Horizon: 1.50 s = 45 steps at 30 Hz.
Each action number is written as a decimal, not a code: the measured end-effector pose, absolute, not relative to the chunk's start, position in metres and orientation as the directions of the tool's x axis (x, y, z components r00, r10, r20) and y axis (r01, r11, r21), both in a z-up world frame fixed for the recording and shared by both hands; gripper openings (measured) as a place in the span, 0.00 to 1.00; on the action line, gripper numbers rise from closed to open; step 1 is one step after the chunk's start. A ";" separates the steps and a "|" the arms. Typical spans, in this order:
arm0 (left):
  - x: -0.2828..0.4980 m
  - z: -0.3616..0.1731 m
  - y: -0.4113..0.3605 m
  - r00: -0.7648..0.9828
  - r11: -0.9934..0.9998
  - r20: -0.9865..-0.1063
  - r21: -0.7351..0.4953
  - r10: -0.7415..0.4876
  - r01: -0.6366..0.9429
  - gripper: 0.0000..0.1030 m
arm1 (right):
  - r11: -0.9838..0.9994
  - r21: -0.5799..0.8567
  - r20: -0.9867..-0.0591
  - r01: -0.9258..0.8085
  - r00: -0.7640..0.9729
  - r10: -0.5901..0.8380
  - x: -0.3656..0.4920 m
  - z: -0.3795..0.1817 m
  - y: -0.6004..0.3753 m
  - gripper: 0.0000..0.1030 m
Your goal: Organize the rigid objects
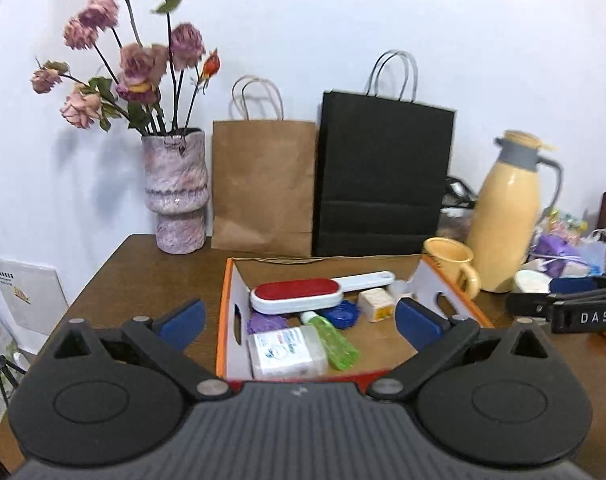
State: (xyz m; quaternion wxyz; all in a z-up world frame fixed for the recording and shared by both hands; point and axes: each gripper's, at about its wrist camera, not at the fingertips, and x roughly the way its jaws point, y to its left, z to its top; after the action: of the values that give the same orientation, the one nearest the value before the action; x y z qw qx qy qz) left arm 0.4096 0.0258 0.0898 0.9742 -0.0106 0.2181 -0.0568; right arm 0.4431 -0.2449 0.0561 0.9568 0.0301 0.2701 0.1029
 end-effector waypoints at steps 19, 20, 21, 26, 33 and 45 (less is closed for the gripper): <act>0.123 0.028 0.031 0.964 0.996 -0.254 -0.040 -0.086 0.078 1.00 | 0.968 0.066 -0.273 -0.240 0.929 0.249 0.157 -0.009 -0.226 1.00; 0.111 0.025 0.030 0.967 0.998 -0.248 -0.026 -0.066 0.061 1.00 | 0.968 0.078 -0.276 -0.239 0.928 0.251 0.146 -0.013 -0.225 1.00; 0.096 0.021 0.027 0.969 0.999 -0.244 -0.012 -0.044 0.043 1.00 | 0.966 0.084 -0.279 -0.243 0.925 0.257 0.135 -0.016 -0.224 1.00; 0.023 -0.004 0.016 0.974 0.998 -0.224 0.067 -0.002 0.017 1.00 | 0.966 0.090 -0.243 -0.243 0.935 0.258 0.076 -0.024 -0.212 1.00; -0.011 -0.010 0.016 0.967 1.000 -0.255 -0.026 0.000 -0.007 1.00 | 0.940 0.158 -0.215 -0.303 0.918 0.333 0.012 -0.041 -0.205 1.00; -0.019 0.003 0.006 0.981 0.999 -0.189 -0.005 -0.041 0.041 1.00 | 0.955 0.111 -0.180 -0.275 0.940 0.291 -0.002 -0.034 -0.206 1.00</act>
State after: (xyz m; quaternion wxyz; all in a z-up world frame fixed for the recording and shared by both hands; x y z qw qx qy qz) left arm -0.0187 0.0061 0.0034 0.9953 -0.0005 0.0950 -0.0206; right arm -0.0023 -0.2057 -0.0343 0.9839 0.0422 0.0976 0.1439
